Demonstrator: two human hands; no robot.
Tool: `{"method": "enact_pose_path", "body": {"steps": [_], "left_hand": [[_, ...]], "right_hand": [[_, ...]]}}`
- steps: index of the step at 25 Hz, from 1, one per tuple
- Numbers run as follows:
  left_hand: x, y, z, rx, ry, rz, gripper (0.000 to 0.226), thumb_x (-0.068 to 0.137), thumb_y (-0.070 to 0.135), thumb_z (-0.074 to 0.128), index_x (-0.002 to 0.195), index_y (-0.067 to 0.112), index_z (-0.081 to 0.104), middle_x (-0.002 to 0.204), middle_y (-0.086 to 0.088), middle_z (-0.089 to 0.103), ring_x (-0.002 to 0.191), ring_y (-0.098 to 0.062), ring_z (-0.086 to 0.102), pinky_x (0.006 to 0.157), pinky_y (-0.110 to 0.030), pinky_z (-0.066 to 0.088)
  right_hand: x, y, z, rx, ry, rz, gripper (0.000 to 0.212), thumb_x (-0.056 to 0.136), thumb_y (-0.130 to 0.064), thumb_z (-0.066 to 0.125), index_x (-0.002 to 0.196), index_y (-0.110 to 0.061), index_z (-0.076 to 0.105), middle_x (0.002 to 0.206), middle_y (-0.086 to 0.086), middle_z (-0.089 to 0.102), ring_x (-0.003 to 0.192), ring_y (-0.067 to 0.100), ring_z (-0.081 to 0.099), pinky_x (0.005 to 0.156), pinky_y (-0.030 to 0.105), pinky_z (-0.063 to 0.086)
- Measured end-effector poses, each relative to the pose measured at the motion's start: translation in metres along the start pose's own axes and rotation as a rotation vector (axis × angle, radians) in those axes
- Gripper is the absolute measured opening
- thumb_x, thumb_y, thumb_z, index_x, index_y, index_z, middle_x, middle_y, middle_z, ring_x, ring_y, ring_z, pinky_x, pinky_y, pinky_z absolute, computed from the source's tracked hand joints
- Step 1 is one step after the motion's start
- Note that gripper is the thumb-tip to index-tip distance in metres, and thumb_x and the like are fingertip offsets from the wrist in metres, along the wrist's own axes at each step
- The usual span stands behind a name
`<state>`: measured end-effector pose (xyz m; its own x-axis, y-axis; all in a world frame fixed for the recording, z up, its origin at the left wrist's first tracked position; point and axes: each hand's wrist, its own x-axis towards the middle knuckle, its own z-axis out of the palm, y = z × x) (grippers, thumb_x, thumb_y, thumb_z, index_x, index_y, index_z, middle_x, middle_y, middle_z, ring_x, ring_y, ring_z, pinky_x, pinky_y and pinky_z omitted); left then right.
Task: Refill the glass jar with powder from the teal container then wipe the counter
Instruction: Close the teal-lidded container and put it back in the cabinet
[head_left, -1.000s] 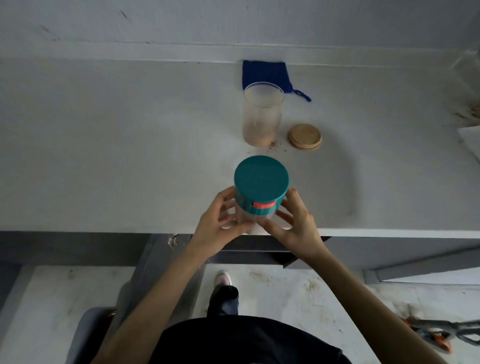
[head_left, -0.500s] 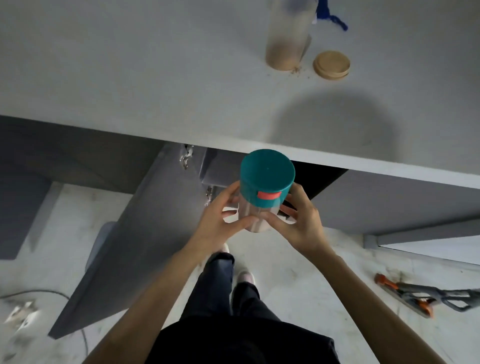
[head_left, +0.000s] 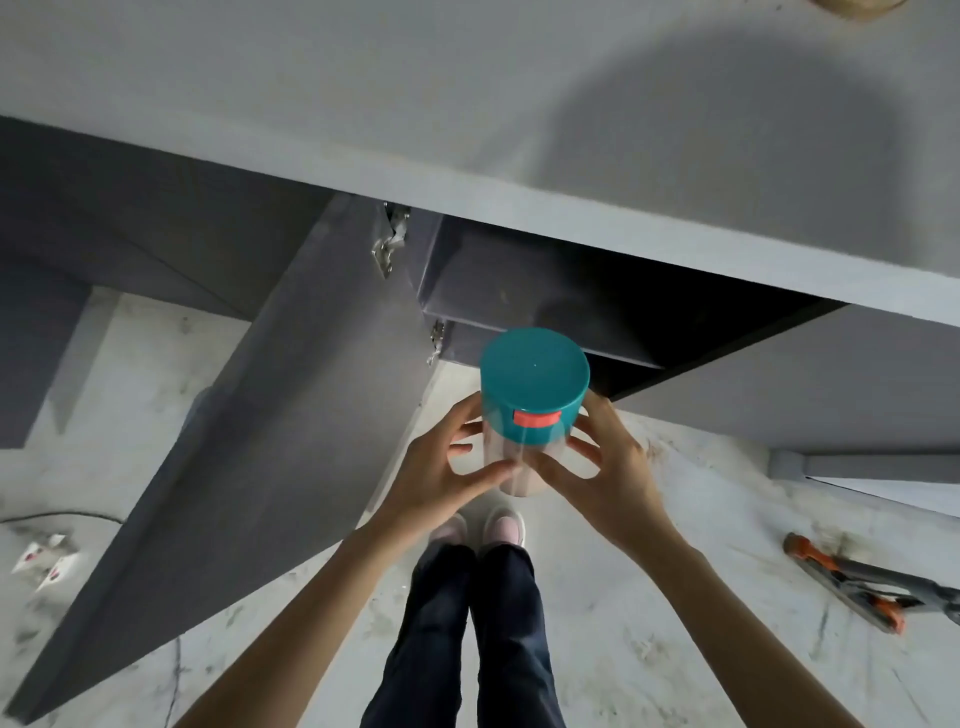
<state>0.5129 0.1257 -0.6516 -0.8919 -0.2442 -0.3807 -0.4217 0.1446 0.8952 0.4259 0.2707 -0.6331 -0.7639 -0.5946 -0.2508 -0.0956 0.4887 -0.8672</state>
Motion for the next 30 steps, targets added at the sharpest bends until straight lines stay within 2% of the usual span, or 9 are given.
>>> {"method": "enact_pose_path", "body": {"steps": [3, 7, 12, 17, 20, 22, 25, 28, 30], "left_hand": [[0.023, -0.03, 0.001, 0.003, -0.019, 0.0, 0.066, 0.064, 0.042, 0.063, 0.123, 0.026, 0.038, 0.119, 0.013, 0.051, 0.107, -0.001, 0.05, 0.092, -0.014, 0.041], [0.05, -0.07, -0.001, 0.02, -0.024, -0.003, 0.064, 0.064, 0.044, 0.062, 0.12, 0.032, 0.035, 0.114, 0.026, 0.046, 0.103, 0.013, 0.046, 0.083, 0.001, 0.037], [0.094, -0.116, 0.001, 0.04, -0.009, 0.018, 0.059, 0.067, 0.039, 0.064, 0.119, 0.033, 0.036, 0.112, 0.03, 0.045, 0.102, 0.012, 0.047, 0.083, 0.0, 0.038], [0.142, -0.141, 0.002, 0.035, 0.051, 0.055, 0.053, 0.074, 0.022, 0.071, 0.117, 0.029, 0.041, 0.112, 0.015, 0.053, 0.104, -0.002, 0.051, 0.084, -0.009, 0.041], [0.172, -0.144, -0.002, 0.07, 0.122, 0.105, 0.053, 0.072, 0.019, 0.072, 0.119, 0.017, 0.046, 0.108, 0.017, 0.053, 0.092, 0.009, 0.051, 0.076, 0.001, 0.041], [0.194, -0.145, -0.008, 0.087, 0.169, 0.146, 0.056, 0.071, 0.016, 0.073, 0.12, 0.012, 0.047, 0.111, 0.015, 0.053, 0.093, 0.008, 0.051, 0.074, 0.001, 0.041], [0.226, -0.145, -0.021, 0.229, 0.214, 0.194, 0.059, 0.07, 0.017, 0.074, 0.122, 0.007, 0.047, 0.127, -0.006, 0.052, 0.101, -0.008, 0.053, 0.08, -0.018, 0.048], [0.251, -0.145, -0.035, 0.286, 0.237, 0.198, 0.059, 0.07, 0.018, 0.074, 0.122, 0.006, 0.047, 0.128, -0.013, 0.049, 0.108, -0.02, 0.056, 0.087, -0.038, 0.052], [0.266, -0.145, -0.044, 0.283, 0.253, 0.196, 0.057, 0.071, 0.014, 0.073, 0.121, 0.006, 0.047, 0.128, -0.015, 0.049, 0.112, -0.024, 0.055, 0.09, -0.046, 0.051]], "right_hand": [[0.02, 0.029, 0.016, -0.012, -0.005, 0.024, 0.081, 0.059, -0.052, 0.059, 0.13, -0.02, 0.037, 0.117, -0.013, 0.044, 0.094, -0.011, 0.046, 0.068, -0.008, 0.034], [0.047, 0.066, 0.037, -0.037, -0.033, 0.034, 0.08, 0.06, -0.049, 0.059, 0.13, -0.019, 0.037, 0.122, -0.009, 0.046, 0.098, -0.004, 0.044, 0.065, -0.009, 0.033], [0.09, 0.109, 0.058, -0.028, -0.056, 0.055, 0.078, 0.06, -0.047, 0.064, 0.129, -0.025, 0.035, 0.116, -0.018, 0.042, 0.101, -0.004, 0.043, 0.065, -0.006, 0.034], [0.137, 0.136, 0.063, -0.108, -0.029, -0.001, 0.07, 0.067, -0.032, 0.073, 0.127, -0.021, 0.039, 0.124, -0.008, 0.052, 0.102, -0.001, 0.045, 0.068, -0.003, 0.035], [0.166, 0.142, 0.064, -0.137, 0.024, -0.113, 0.07, 0.068, -0.029, 0.075, 0.128, -0.019, 0.04, 0.114, -0.013, 0.049, 0.102, 0.0, 0.046, 0.072, -0.009, 0.031], [0.188, 0.145, 0.067, -0.152, 0.048, -0.173, 0.07, 0.068, -0.028, 0.075, 0.128, -0.016, 0.04, 0.112, -0.011, 0.051, 0.099, 0.0, 0.047, 0.071, -0.01, 0.031], [0.222, 0.148, 0.074, -0.167, 0.069, -0.166, 0.065, 0.069, -0.027, 0.074, 0.124, -0.013, 0.042, 0.117, 0.0, 0.058, 0.095, 0.003, 0.05, 0.066, -0.007, 0.035], [0.25, 0.148, 0.082, -0.16, 0.094, -0.161, 0.065, 0.069, -0.026, 0.076, 0.122, -0.011, 0.042, 0.123, 0.005, 0.057, 0.105, 0.014, 0.056, 0.079, 0.012, 0.044], [0.266, 0.147, 0.087, -0.139, 0.123, -0.158, 0.065, 0.069, -0.027, 0.076, 0.122, -0.01, 0.042, 0.122, 0.006, 0.056, 0.108, 0.016, 0.056, 0.082, 0.019, 0.046]]}}
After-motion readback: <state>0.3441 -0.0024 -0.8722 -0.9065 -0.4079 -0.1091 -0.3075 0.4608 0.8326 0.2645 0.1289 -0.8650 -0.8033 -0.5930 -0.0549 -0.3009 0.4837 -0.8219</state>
